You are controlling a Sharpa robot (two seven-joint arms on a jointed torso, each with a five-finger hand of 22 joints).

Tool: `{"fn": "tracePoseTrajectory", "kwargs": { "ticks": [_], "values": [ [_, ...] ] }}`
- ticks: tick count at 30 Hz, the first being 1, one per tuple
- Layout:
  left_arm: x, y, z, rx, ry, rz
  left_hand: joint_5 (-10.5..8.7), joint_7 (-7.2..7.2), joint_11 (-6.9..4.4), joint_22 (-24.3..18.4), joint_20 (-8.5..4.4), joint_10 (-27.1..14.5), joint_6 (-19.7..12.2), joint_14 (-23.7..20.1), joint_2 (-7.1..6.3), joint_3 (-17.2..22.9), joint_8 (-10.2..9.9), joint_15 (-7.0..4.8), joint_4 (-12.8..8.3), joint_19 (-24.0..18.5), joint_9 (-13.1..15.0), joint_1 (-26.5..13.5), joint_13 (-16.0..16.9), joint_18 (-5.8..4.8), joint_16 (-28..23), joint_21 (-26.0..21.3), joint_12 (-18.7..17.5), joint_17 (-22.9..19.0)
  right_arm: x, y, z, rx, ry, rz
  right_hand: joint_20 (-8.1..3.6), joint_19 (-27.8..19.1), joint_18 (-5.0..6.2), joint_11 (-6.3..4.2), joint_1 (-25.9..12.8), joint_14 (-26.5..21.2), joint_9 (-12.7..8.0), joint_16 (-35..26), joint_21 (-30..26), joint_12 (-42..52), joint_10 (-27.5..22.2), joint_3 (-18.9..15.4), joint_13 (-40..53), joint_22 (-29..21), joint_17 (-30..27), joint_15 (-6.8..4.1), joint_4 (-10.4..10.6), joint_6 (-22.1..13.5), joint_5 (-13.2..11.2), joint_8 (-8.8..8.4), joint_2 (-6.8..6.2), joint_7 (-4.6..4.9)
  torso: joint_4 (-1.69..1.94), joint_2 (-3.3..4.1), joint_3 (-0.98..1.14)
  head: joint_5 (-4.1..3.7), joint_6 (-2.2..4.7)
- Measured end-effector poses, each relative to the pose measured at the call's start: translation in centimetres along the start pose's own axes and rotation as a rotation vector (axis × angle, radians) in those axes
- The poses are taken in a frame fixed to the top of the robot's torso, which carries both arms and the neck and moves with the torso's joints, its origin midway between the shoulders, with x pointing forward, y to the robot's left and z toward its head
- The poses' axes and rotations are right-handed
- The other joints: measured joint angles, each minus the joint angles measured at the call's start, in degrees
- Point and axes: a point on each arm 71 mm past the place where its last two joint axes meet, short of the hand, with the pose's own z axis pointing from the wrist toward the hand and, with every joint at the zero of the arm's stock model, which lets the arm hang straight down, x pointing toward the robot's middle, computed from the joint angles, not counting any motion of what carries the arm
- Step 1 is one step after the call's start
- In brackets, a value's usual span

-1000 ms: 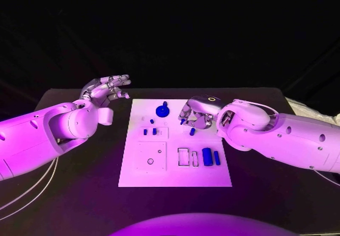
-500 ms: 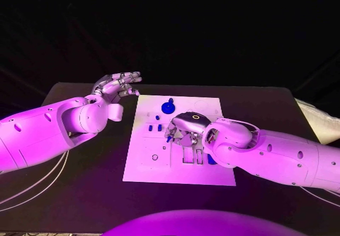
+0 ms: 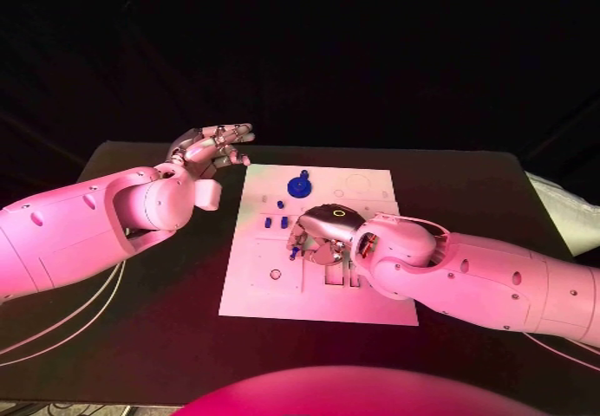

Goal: Assemble the parts on the task board

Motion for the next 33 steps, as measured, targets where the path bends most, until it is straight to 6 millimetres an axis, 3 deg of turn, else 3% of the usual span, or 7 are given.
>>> {"fn": "tracePoseTrajectory", "kwargs": {
  "ticks": [18,23,30,33],
  "values": [
    [0.0,0.0,0.0,-0.004,0.001,0.000,0.00,0.00,0.00,0.01,0.00,0.00,0.00,0.01,0.00,0.00,0.00,0.00,0.00,0.00,0.00,0.00,0.00,0.00,0.00,0.00,0.00,0.01,0.2,0.3,0.2,-0.007,0.023,-0.024,0.00,0.00,0.00,0.00,-0.31,0.00,-0.03,0.00,0.00,0.00,0.00,0.16,-0.02,-0.05,-0.08,0.00,-0.17,-0.12,0.15,-0.05,0.15,0.09,-0.02,0.00,0.03,0.24,-0.40],
    [0.0,0.0,0.0,-0.005,0.002,-0.001,0.00,0.00,0.00,0.01,0.00,0.00,0.00,0.01,0.00,0.00,0.00,0.00,0.00,0.00,0.00,0.00,0.00,0.00,0.00,0.00,0.01,0.01,0.3,0.8,0.5,-0.010,0.032,-0.054,0.02,0.01,0.00,0.34,-1.59,0.00,0.20,0.00,0.00,-0.57,-0.30,0.31,0.02,-0.13,-0.23,0.00,-0.32,-0.15,0.39,0.03,-0.92,0.11,-0.03,0.00,0.03,0.20,-0.49],
    [0.1,0.1,0.0,-0.006,0.004,-0.001,0.00,0.00,0.00,-0.03,0.00,0.00,0.00,0.01,0.00,0.00,0.00,0.00,0.00,0.00,0.00,0.00,0.00,0.00,0.00,0.00,0.33,0.01,0.5,1.2,0.7,-0.008,0.047,-0.098,0.63,-0.22,0.00,1.45,-3.87,-0.01,-0.14,0.00,0.00,-1.37,-2.85,0.33,-0.02,-0.49,-0.65,0.63,-0.33,-1.73,0.70,-0.21,-2.03,1.52,-0.04,0.00,0.03,0.15,-0.61],
    [0.1,0.1,0.0,-0.006,0.005,-0.002,0.00,0.00,0.00,-0.07,0.00,0.00,0.00,0.01,0.00,0.15,0.00,0.00,-0.15,0.00,0.00,0.00,-0.01,0.00,0.00,0.00,0.33,-0.05,0.5,1.3,0.7,-0.007,0.045,-0.111,1.04,-0.63,0.00,1.83,-4.61,-0.01,-0.72,0.00,0.00,-1.75,-5.19,0.39,-0.05,-0.94,-1.06,1.03,-0.39,-4.04,0.70,-0.21,-2.64,1.75,-0.04,0.00,0.03,0.24,-0.65]
  ]
}}
